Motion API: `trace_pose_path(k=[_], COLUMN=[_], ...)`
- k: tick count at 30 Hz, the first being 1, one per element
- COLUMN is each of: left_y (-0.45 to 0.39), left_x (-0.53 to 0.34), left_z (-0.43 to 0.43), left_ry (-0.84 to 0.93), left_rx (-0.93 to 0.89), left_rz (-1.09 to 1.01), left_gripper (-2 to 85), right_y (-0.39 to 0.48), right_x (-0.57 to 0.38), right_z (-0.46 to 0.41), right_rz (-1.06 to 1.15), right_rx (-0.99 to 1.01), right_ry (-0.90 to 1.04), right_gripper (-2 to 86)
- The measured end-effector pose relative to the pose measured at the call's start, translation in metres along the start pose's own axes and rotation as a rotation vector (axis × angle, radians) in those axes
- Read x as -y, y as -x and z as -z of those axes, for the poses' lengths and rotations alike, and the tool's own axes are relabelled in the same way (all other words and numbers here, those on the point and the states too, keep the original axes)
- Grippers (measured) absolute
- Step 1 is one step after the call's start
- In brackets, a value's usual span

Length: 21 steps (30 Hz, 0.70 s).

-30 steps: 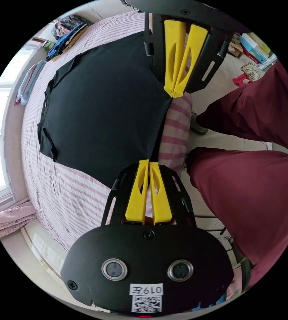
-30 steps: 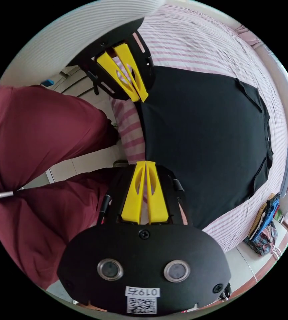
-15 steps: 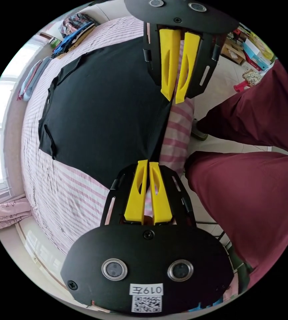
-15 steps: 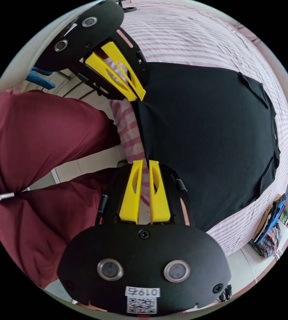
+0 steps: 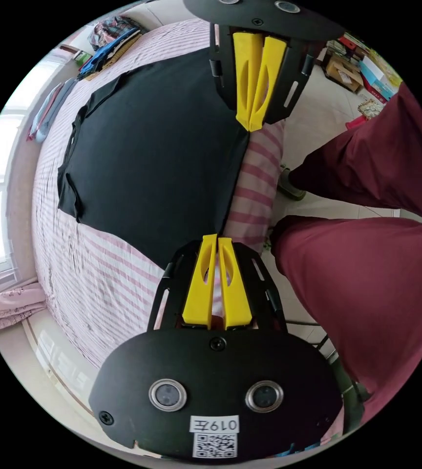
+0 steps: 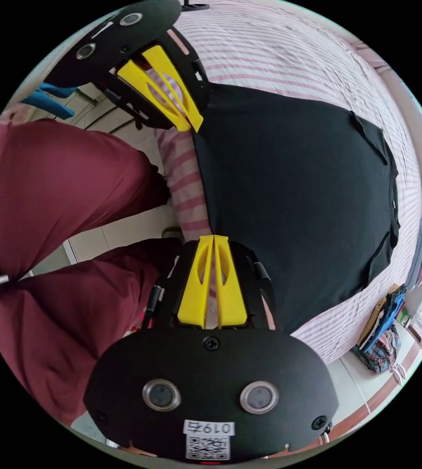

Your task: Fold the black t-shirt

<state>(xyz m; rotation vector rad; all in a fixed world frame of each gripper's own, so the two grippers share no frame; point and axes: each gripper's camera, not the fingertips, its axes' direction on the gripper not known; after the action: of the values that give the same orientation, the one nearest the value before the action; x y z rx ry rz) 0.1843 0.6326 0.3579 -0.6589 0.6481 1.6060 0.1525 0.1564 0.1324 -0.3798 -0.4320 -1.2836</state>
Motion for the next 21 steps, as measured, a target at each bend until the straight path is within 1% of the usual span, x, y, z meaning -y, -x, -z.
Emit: trace_pose_path(k=[2, 5, 7, 10, 16, 21], left_y=[-0.004, -0.004, -0.001, 0.003, 0.006, 0.013], left_x=[0.003, 0.000, -0.007, -0.021, -0.053, -0.072], left_z=[-0.006, -0.010, -0.005, -0.007, -0.019, -0.036], left_ry=[-0.007, -0.004, -0.056, -0.080, -0.098, -0.091], left_rx=[0.030, 0.022, 0.013, 0.016, 0.075, 0.076], left_rz=[-0.010, 0.009, 0.038, 0.066, 0.044, 0.005], left_gripper=[0.4, 0.5, 0.5, 0.6, 0.6, 0.5], right_y=[0.000, -0.003, -0.003, -0.002, -0.001, 0.000], right_x=[0.006, 0.008, 0.006, 0.001, -0.001, 0.001], right_z=[-0.002, 0.000, 0.009, 0.016, 0.026, 0.026], right_rz=[0.004, -0.010, -0.012, -0.021, -0.036, -0.038], right_rx=[-0.002, 0.028, 0.045, 0.049, 0.016, 0.019], right_ry=[0.020, 0.023, -0.010, -0.031, -0.044, -0.038], right_gripper=[0.4, 2.6, 4.7, 6.2, 6.0, 5.8])
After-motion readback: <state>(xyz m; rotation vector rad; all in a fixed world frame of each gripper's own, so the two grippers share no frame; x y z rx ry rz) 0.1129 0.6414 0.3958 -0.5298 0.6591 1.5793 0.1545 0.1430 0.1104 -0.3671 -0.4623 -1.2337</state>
